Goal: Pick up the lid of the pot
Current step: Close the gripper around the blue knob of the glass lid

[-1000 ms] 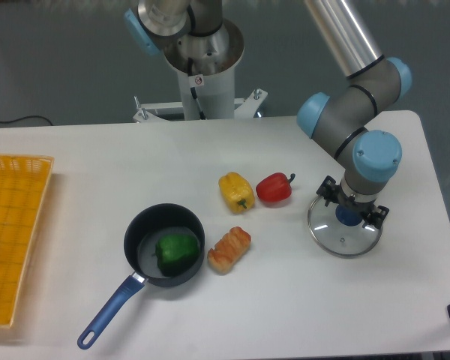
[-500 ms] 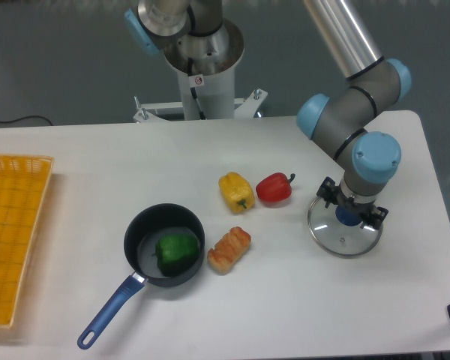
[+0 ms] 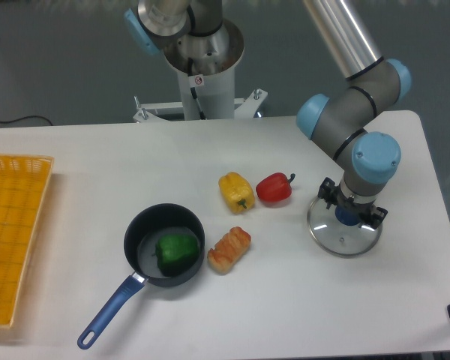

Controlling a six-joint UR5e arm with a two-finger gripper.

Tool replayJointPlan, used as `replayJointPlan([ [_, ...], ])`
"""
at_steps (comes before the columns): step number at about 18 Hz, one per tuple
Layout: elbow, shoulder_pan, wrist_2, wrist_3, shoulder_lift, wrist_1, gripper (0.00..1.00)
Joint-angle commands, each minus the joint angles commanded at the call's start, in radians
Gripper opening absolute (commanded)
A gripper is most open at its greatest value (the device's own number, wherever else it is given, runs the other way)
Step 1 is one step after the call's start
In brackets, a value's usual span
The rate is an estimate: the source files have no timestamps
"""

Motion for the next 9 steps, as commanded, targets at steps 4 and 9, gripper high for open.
replayJointPlan([
  [4, 0.002, 0.0, 0.0, 0.0, 0.002, -0.002, 0.73],
  [9, 0.003, 0.0, 0.002, 0.0, 0.003, -0.003, 0.7],
])
